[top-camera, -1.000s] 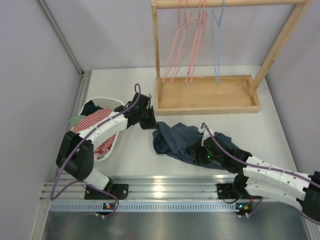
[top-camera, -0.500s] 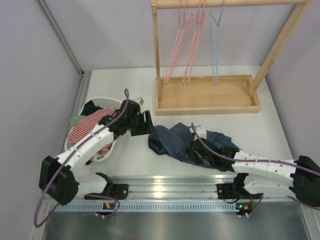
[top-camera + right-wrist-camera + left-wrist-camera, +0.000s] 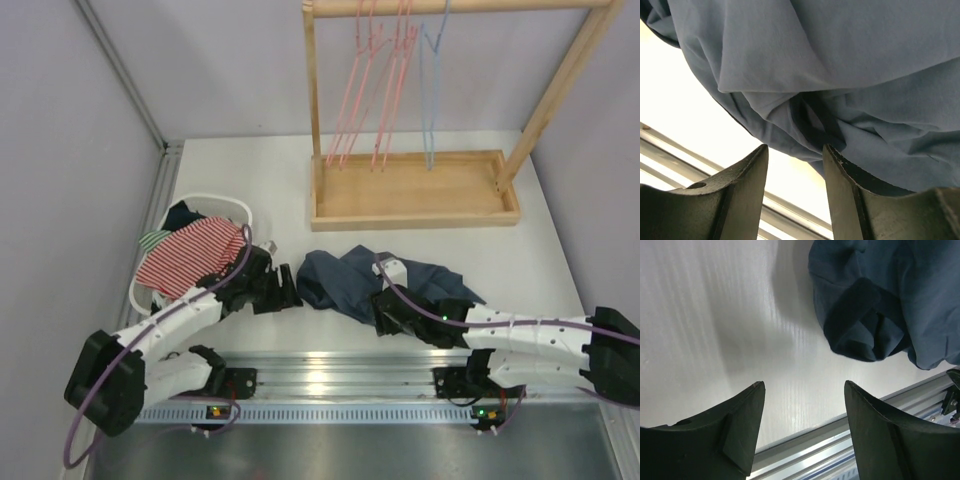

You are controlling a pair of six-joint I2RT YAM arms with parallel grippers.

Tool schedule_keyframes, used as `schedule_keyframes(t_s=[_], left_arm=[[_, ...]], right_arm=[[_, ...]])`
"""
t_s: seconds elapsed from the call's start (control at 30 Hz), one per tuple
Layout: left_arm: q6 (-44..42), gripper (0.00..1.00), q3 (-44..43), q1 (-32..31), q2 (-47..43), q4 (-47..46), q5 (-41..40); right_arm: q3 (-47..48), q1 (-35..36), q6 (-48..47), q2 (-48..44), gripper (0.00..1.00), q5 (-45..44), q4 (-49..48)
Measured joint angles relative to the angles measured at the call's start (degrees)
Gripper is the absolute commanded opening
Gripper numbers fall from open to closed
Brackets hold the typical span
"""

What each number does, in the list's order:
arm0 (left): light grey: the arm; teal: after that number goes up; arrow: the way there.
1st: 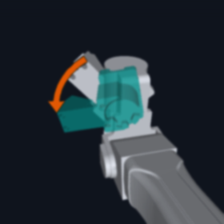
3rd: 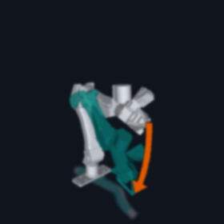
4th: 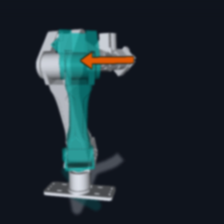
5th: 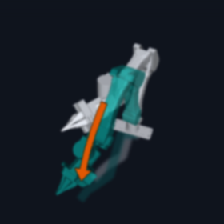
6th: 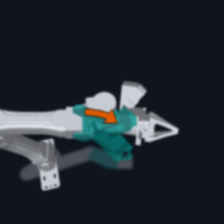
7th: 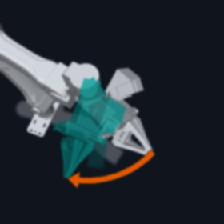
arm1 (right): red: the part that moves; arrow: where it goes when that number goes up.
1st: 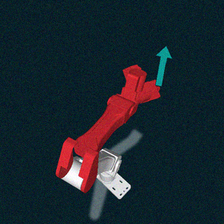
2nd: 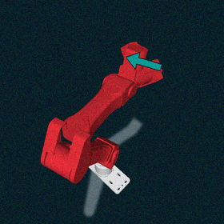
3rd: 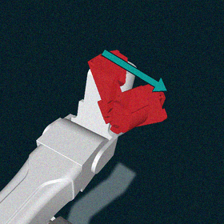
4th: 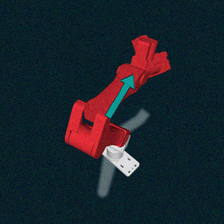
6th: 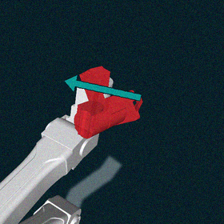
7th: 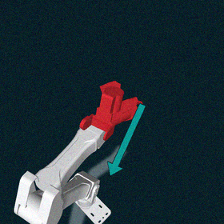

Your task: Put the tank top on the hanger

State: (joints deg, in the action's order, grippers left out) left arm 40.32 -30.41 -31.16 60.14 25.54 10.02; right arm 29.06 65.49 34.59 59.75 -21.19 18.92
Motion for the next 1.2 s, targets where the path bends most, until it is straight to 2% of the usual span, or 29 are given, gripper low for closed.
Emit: schedule_keyframes(t_s=[0.2, 0.3, 0.33, 0.4, 0.43, 0.47, 0.57, 0.7, 0.83, 0.9, 0.93, 1.03, 1.1, 1.2], left_arm=[[-0.2, 0.65, 0.6, -1.3, 8.0, -10.8, 1.7], [-0.1, 0.54, 0.6, -2.3, 9.7, -13.7, 0.9], [-0.1, 0.43, 0.6, -2.6, 9.8, -14.2, 0.4], [0.0, 0.27, 0.5, -2.7, 9.9, -14.8, -0.8], [-0.2, 0.05, 0.1, -2.7, 10.3, -15.0, -1.3], [-0.2, 0.00, -0.4, -2.7, 10.8, -15.0, -1.8], [-1.3, 0.00, -2.5, -2.8, 12.5, -14.6, -3.1], [-2.1, 0.00, -5.9, -3.1, 11.8, -11.3, -4.4], [-4.0, 0.00, -13.7, -3.2, 7.8, -0.9, -6.3], [-5.4, 0.00, -19.8, -3.2, 5.6, 4.9, -7.8], [-6.4, 0.00, -23.6, -3.2, 4.3, 7.7, -8.8], [-9.3, 0.00, -33.2, -3.2, 2.3, 13.2, -11.0], [-10.7, 0.00, -36.5, -3.2, 1.3, 14.2, -11.4], [-11.3, 0.00, -34.5, -3.2, 0.3, 14.9, -11.0]], right_arm=[[0.0, 0.7, 1.0, 0.2, 0.45, -2.0, 0.8], [0.0, 0.8, 1.1, 0.7, 0.32, -2.6, 0.8], [0.0, 0.8, 1.2, 1.0, 0.26, -2.9, 0.8], [0.0, 0.8, 1.3, 1.7, 0.20, -3.3, 0.8], [0.0, 0.8, 1.2, 2.1, 0.13, -3.5, 0.8], [0.0, 0.8, 1.0, 2.5, 0.10, -3.7, 0.8], [1.4, 0.8, 1.0, 3.1, 0.00, -4.3, 2.0], [5.5, 0.8, 0.5, 2.1, 0.00, -5.6, 4.9], [12.4, 0.8, -0.7, -3.3, 0.00, -8.0, 10.6], [17.9, 0.8, -1.7, -7.0, 0.07, -9.2, 13.7], [20.9, 0.8, -2.3, -8.4, 0.16, -9.7, 14.7], [27.6, 0.8, -4.2, -10.0, 0.24, -9.8, 15.0], [27.1, 0.9, -4.5, -9.7, 0.26, -9.4, 13.3], [17.9, 1.5, -3.5, -7.3, 0.28, -7.1, 10.3]])
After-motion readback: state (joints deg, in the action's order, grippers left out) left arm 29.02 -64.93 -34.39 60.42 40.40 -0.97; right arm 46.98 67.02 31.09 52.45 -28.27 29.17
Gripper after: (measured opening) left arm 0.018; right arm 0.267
